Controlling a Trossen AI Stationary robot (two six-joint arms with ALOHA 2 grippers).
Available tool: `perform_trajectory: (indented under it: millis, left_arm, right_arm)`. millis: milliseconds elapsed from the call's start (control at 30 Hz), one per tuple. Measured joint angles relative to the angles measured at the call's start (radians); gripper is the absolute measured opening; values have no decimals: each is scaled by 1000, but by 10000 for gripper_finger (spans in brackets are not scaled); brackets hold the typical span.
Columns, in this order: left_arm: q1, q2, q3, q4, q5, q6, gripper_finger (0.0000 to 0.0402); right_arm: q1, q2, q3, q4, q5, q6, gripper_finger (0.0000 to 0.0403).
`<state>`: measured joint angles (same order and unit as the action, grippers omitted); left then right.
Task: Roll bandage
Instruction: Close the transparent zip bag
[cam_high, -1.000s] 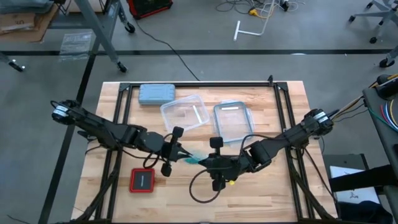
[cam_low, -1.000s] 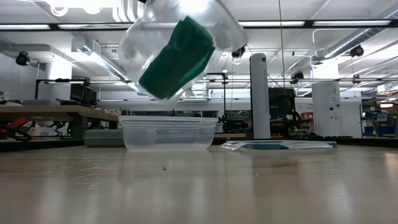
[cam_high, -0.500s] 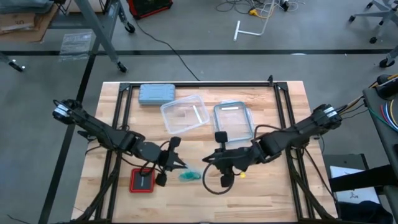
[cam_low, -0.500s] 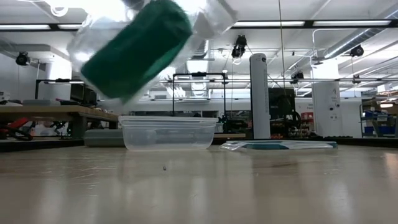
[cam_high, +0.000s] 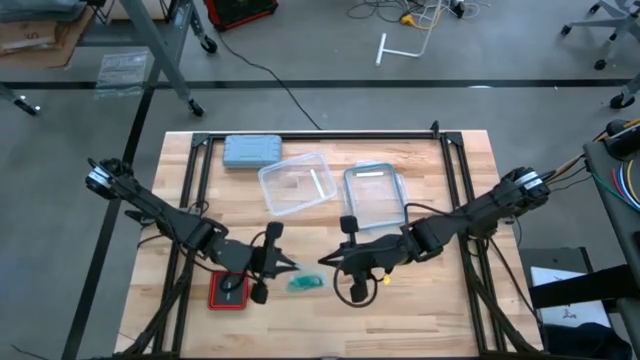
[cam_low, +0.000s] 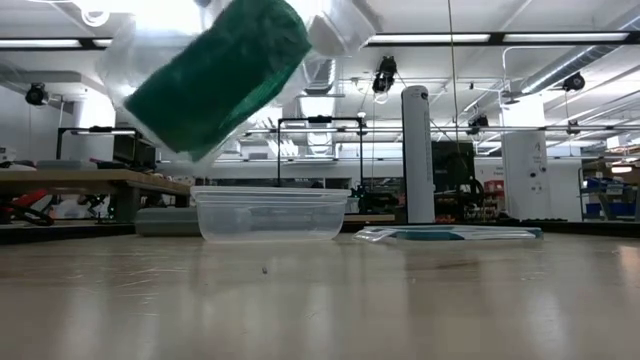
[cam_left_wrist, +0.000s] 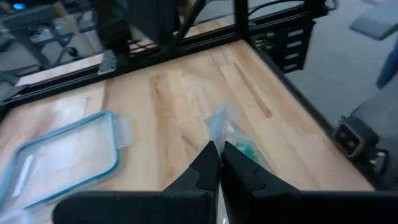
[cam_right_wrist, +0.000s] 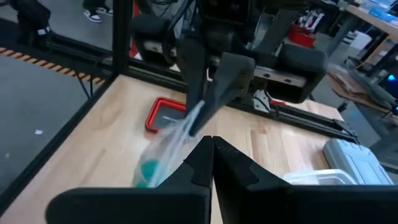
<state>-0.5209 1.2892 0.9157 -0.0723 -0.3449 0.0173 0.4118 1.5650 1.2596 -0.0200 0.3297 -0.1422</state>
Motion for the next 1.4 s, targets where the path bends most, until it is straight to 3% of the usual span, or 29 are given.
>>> perform_trajectory:
  millis: [133,733,1000,1400]
  left_arm:
    - [1,0,0,-8,-88,10,0]
    - [1,0,0,-12,-92,27,0]
    - [2,0,0,-16,-153,38,0]
    - [2,0,0,-97,-170,26,0]
  right_arm:
    - [-4,6,2,-10,7,0,2]
    - [-36,8,-1,-28,10,98,2]
    - [-38,8,-1,-36,11,119,5]
    - [-37,9,1,-57,9,171,76]
